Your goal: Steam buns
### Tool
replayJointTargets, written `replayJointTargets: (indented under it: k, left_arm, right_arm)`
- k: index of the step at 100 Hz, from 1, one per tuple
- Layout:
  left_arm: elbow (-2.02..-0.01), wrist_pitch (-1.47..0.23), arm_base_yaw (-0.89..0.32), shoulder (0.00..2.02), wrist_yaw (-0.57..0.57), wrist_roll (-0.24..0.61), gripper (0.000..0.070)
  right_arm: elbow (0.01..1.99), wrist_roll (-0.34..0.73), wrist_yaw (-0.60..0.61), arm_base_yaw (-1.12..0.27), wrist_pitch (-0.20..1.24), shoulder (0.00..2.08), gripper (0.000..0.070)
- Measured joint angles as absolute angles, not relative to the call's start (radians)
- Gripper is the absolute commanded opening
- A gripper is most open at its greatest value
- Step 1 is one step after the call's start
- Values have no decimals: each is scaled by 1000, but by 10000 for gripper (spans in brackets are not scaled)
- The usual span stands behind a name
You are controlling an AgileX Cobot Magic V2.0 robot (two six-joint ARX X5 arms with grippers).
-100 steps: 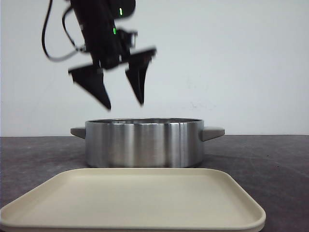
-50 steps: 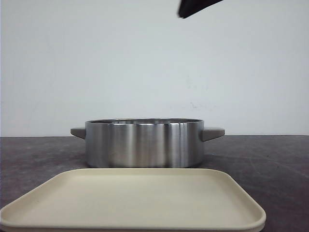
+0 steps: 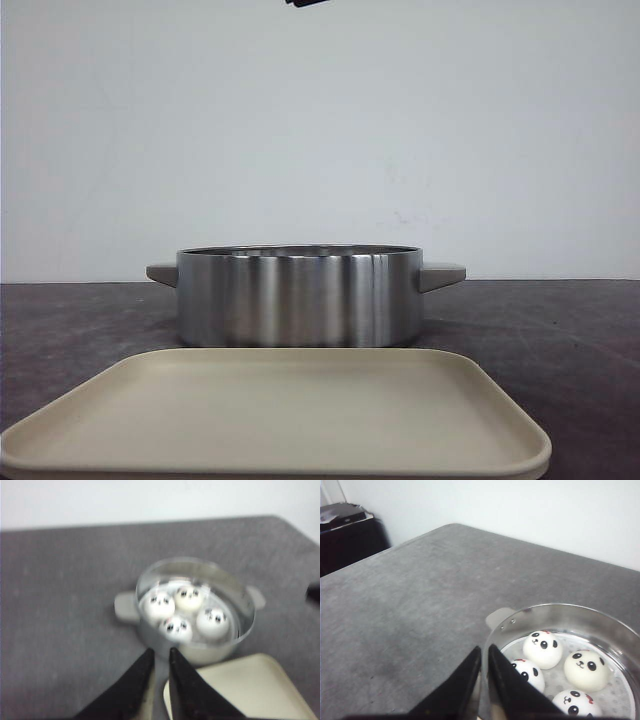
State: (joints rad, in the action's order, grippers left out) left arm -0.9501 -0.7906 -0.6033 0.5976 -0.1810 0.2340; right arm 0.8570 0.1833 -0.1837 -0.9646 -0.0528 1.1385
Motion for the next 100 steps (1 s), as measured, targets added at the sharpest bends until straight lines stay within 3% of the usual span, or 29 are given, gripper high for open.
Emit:
replayJointTargets:
  k: [27, 82, 100]
  left_arm:
    - [-931, -800, -603, 585, -181, 276, 16]
    - [-931, -800, -603, 582, -181, 277, 16]
    - [-931, -800, -603, 582, -181, 278, 16]
  right_arm:
    - [857, 183, -184, -965, -63, 1139, 16]
    - [857, 183, -184, -966, -63, 1137, 16]
    - [857, 183, -190, -941, 1, 1032, 16]
